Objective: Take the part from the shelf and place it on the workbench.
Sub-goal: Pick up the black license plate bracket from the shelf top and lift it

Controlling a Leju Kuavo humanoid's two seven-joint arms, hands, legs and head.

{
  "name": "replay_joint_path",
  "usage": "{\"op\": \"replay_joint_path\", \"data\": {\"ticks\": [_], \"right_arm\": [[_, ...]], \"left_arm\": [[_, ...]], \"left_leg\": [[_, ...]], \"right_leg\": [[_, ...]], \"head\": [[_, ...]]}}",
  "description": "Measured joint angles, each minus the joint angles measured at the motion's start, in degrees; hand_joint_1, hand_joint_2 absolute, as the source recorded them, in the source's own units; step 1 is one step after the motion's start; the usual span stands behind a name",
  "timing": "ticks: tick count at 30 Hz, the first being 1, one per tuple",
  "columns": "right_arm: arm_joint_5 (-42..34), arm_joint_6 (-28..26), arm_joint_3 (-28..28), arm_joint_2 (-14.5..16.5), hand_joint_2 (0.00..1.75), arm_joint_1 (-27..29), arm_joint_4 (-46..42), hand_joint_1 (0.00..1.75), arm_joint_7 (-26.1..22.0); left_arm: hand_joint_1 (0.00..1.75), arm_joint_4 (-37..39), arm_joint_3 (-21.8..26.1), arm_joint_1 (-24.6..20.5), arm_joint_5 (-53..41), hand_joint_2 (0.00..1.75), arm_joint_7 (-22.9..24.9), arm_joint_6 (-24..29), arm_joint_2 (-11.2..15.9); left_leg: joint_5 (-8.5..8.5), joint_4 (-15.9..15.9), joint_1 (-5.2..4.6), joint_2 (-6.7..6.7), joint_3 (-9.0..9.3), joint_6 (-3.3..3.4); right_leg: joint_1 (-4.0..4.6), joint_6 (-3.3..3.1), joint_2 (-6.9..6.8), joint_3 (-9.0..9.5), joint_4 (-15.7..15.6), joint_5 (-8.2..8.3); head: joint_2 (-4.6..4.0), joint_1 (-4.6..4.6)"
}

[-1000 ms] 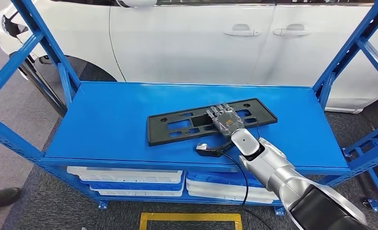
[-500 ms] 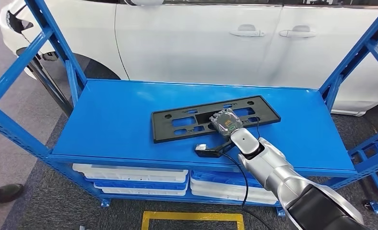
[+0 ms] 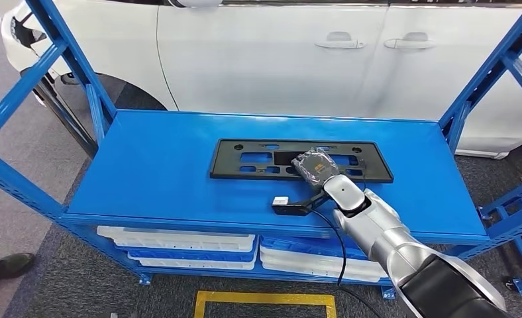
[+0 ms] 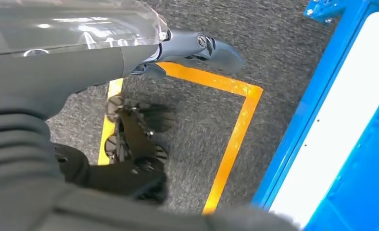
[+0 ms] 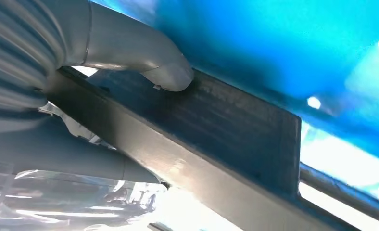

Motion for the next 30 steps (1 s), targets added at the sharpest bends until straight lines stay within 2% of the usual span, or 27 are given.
{"op": "replay_joint_path", "data": {"ticks": [1,2,4,6,7,8,10,11,12,13,15,16,17,20,22,25,26,27,28,30], "right_arm": [[-3.3,-0.7,-0.8,-0.5,1.75,0.6,-1.8,1.75,-2.5],[-7.7,-0.9,-1.9,-1.2,1.75,1.5,-4.4,1.75,-5.7],[-20.9,0.8,-4.3,-2.7,1.75,3.8,-11.9,1.75,-14.6],[-37.3,4.6,-6.8,-4.0,1.75,6.7,-21.1,1.75,-24.9],[-45.9,7.3,-8.3,-4.3,1.75,8.4,-26.2,1.75,-29.7],[-53.8,10.4,-10.0,-4.4,1.75,10.2,-31.7,1.75,-33.1],[-66.6,16.7,-13.2,-3.6,1.75,13.5,-42.2,1.75,-36.7],[-71.3,19.4,-14.6,-2.8,1.75,14.8,-46.6,1.75,-37.1],[-74.7,21.5,-15.8,-1.9,1.75,15.6,-50.0,1.75,-37.2],[-77.3,23.2,-16.8,-1.0,1.75,16.3,-52.6,1.75,-37.2],[-80.4,25.5,-18.8,0.3,1.75,17.8,-58.3,1.75,-37.3],[-81.4,26.4,-19.5,0.7,1.75,18.4,-61.0,1.75,-37.3],[-82.4,27.6,-20.2,0.8,1.75,18.8,-63.4,1.75,-37.3],[-87.4,33.5,-21.0,0.4,1.75,20.6,-68.3,1.75,-37.3],[-89.2,37.4,-20.6,-0.5,1.75,22.8,-71.0,1.75,-37.2],[-88.4,39.6,-18.6,-1.5,1.75,26.3,-72.6,1.75,-37.2],[-88.0,39.8,-17.8,-1.6,1.75,27.4,-72.6,1.75,-37.2],[-87.6,39.8,-17.1,-1.7,1.75,28.2,-72.6,1.75,-37.2],[-87.3,39.6,-16.4,-1.8,1.75,28.7,-72.7,1.75,-37.2],[-86.9,39.2,-15.5,-1.8,1.75,29.1,-72.9,1.75,-37.2]], "left_arm": [[0.00,0.0,0.1,0.1,0.0,1.75,-0.3,-0.2,0.0],[0.00,0.0,0.3,0.2,-0.1,1.75,-0.6,-0.4,0.0],[0.00,0.0,0.7,0.5,-0.3,1.75,-0.8,-1.1,0.0],[0.00,0.0,0.9,0.5,-0.7,1.75,-0.6,-1.7,0.1],[0.00,0.0,1.0,0.4,-0.8,1.75,-0.5,-2.1,0.1],[0.00,0.0,1.1,0.3,-1.0,1.75,-0.4,-2.5,0.2],[0.00,0.0,1.2,0.1,-1.3,1.75,-0.4,-3.1,0.3],[0.00,0.0,1.3,0.1,-1.3,1.75,-0.4,-3.3,0.3],[0.00,0.0,1.3,0.1,-1.4,1.75,-0.4,-3.4,0.4],[0.00,0.0,1.3,0.1,-1.4,1.75,-0.5,-3.5,0.4],[0.00,0.0,1.4,0.0,-1.4,1.75,-0.7,-3.6,0.4],[0.00,0.0,1.5,0.0,-1.4,1.75,-0.9,-3.8,0.4],[0.00,0.0,1.6,0.0,-1.4,1.75,-1.0,-3.9,0.4],[0.00,0.0,2.1,0.1,-1.2,1.75,-2.0,-4.4,0.5],[0.00,0.0,2.3,0.2,-1.2,1.75,-2.9,-4.7,0.5],[0.00,0.0,2.6,0.5,-1.2,1.75,-3.4,-4.7,0.6],[0.00,0.0,2.7,0.6,-1.2,1.75,-3.4,-4.7,0.7],[0.00,0.0,2.9,0.7,-1.1,1.75,-3.4,-4.7,0.8],[0.00,0.0,3.0,0.9,-1.1,1.75,-3.4,-4.7,0.9],[0.00,0.0,3.3,1.0,-1.1,1.75,-3.3,-4.7,1.2]], "left_leg": [[1.04,-2.8,0.03,-0.19,1.19,0.34],[1.34,-4.0,-0.05,-0.37,1.63,0.78],[1.42,-4.2,-0.26,-0.49,1.46,1.79],[1.60,-4.5,-0.18,-0.63,1.62,2.51],[1.66,-4.6,-0.06,-0.69,1.75,2.79],[1.64,-4.7,0.00,-0.74,1.85,3.01],[1.44,-4.7,-0.09,-0.67,1.91,3.29],[1.31,-4.6,-0.16,-0.59,1.98,3.36],[1.17,-4.6,-0.21,-0.45,2.08,3.37],[1.01,-4.5,-0.24,-0.30,2.20,3.32],[0.66,-4.3,-0.40,-0.05,2.45,3.03],[0.49,-4.2,-0.53,0.04,2.48,2.78],[0.34,-4.1,-0.65,0.22,2.49,2.51],[-0.06,-4.1,-0.66,0.99,2.69,1.69],[-1.69,-2.1,-0.54,1.12,2.14,1.10],[-7.24,7.9,-0.34,1.11,-2.17,0.47],[-8.30,10.6,-0.31,1.11,-3.39,0.34],[-8.26,11.4,-0.29,1.11,-3.67,0.26],[-7.16,10.0,-0.25,1.11,-2.83,0.24],[-3.68,2.4,-0.17,0.93,1.24,0.39]], "right_leg": [[0.10,0.27,0.01,-0.14,0.3,-0.17],[0.20,0.56,0.02,-0.31,0.5,-0.29],[0.18,1.15,-0.02,-0.50,0.6,-0.33],[-0.06,1.68,0.24,-1.00,1.7,-1.29],[-0.14,1.86,0.59,-1.92,3.7,-2.53],[-0.26,1.95,1.01,-3.52,7.0,-4.22],[-0.38,2.06,1.62,-7.61,15.0,-7.23],[-0.42,2.07,1.74,-9.12,17.6,-7.66],[-0.44,2.01,1.78,-9.63,17.9,-6.98],[-0.44,1.87,1.75,-9.00,16.0,-5.30],[-0.22,1.33,1.18,-5.66,8.1,-1.11],[-0.05,1.07,0.86,-4.11,4.6,0.16],[0.15,0.84,0.69,-3.17,2.4,0.71],[0.26,0.27,1.26,-2.59,0.9,0.80],[0.04,-0.27,1.45,-2.10,0.3,1.04],[0.10,-0.79,1.67,-1.84,0.1,1.17],[0.13,-0.83,1.78,-1.90,0.2,1.18],[0.13,-0.84,1.89,-1.98,0.3,1.21],[0.11,-0.82,2.05,-2.06,0.4,1.22],[0.10,-0.63,2.33,-2.17,0.7,1.19]], "head": [[0.00,0.00],[0.00,0.00],[0.00,0.00],[0.00,0.00],[0.00,0.00],[0.00,0.01],[0.00,0.01],[0.00,0.01],[0.00,0.01],[0.00,0.01],[0.00,0.01],[0.00,0.00],[0.00,0.00],[0.00,0.01],[0.00,0.00],[0.00,0.00],[0.00,0.01],[0.00,0.01],[0.00,0.01],[0.00,0.01]]}}
